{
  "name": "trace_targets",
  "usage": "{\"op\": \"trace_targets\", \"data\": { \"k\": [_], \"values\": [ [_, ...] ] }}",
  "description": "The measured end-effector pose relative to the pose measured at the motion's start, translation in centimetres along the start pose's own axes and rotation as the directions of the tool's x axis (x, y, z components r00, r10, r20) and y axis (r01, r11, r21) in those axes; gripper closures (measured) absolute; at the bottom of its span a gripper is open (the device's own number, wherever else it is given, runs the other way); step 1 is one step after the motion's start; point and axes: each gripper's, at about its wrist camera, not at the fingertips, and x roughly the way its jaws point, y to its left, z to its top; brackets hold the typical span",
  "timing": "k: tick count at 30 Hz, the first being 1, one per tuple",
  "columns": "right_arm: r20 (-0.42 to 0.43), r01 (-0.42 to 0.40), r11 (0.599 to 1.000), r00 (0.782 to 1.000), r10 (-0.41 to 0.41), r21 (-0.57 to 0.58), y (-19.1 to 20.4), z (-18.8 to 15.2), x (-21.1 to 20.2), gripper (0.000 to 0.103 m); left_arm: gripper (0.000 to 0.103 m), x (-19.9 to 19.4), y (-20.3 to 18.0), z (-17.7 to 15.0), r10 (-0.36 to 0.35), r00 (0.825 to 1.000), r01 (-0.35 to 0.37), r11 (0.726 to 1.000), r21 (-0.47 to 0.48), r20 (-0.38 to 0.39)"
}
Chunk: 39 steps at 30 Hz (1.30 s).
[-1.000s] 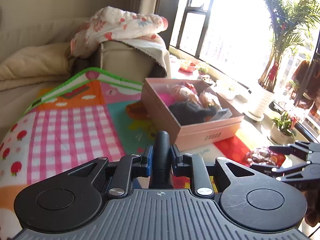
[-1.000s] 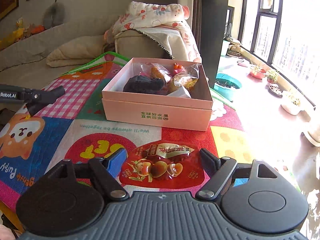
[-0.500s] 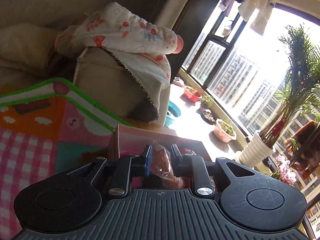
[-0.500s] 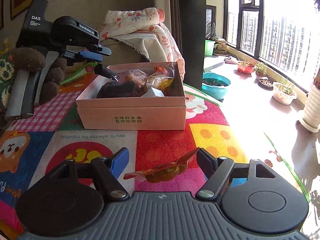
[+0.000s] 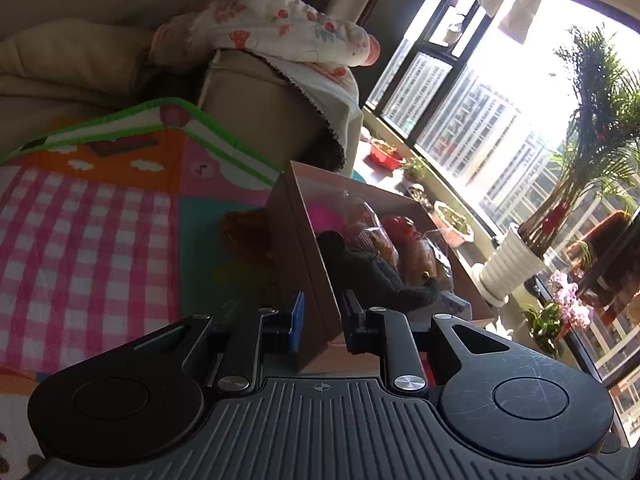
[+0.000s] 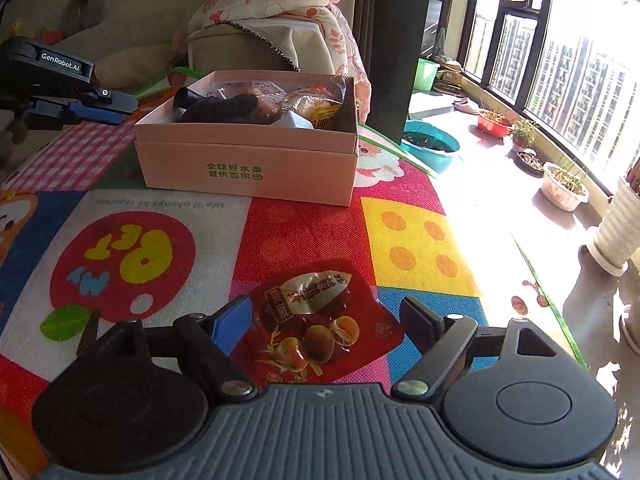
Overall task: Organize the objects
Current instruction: 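Lower the black cylinder into the pink box and open the left tool, then carry the quail egg packet into the pink box and open the right tool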
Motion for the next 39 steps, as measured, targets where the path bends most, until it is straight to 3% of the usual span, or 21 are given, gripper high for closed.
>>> {"op": "trace_targets", "data": {
  "k": [4,10,15,17,20,25,29,32,35,39],
  "values": [
    [0.006,0.022,0.999,1.0,-0.022,-0.03,0.0,-0.2,-0.1,0.009,0.081,-0.6,-0.9,-0.7,-0.021,0.999,0.019,0.997,0.08,0.028],
    [0.01,-0.017,0.999,1.0,0.017,-0.047,0.1,-0.1,0.6,0.007,0.081,1.3,-3.0,2.0,-0.035,0.992,0.014,0.985,0.172,0.117],
    [-0.002,-0.029,0.999,1.0,0.029,-0.021,-0.5,-0.8,0.9,0.007,0.081,5.6,-4.3,3.2,0.028,0.993,-0.055,0.972,0.229,0.117],
    [0.0,-0.037,0.999,0.999,0.037,-0.021,-0.7,-1.0,0.7,0.007,0.081,6.5,-4.3,3.0,0.036,0.996,-0.053,0.976,0.212,0.082],
    [0.004,-0.054,0.998,0.999,0.054,-0.045,-0.6,-1.2,0.4,0.007,0.081,6.9,-3.9,2.3,-0.035,0.999,0.035,0.989,0.144,-0.006],
    [0.044,-0.055,0.993,0.997,0.059,-0.104,-0.5,-0.9,0.1,0.005,0.081,4.1,-3.8,1.5,-0.071,0.997,0.07,0.992,0.109,0.001],
    [0.014,-0.083,0.992,0.996,0.085,-0.099,-1.2,-0.5,1.2,0.005,0.081,1.0,-3.6,0.3,-0.077,0.997,0.075,0.99,0.122,0.014],
    [-0.013,-0.123,0.99,0.992,0.123,-0.071,-1.4,0.1,1.5,0.015,0.081,-0.9,-3.1,-1.2,-0.056,0.998,0.055,0.986,0.155,0.003],
    [-0.003,-0.12,0.988,0.993,0.12,-0.095,-0.5,0.4,0.8,0.018,0.081,-2.1,-2.2,-2.7,-0.002,1.0,0.003,0.98,0.199,-0.008],
    [0.001,-0.115,0.985,0.993,0.117,-0.129,0.7,1.9,0.5,0.023,0.081,-2.7,0.0,-4.3,0.122,0.992,-0.12,0.971,0.205,0.002]
  ]
}}
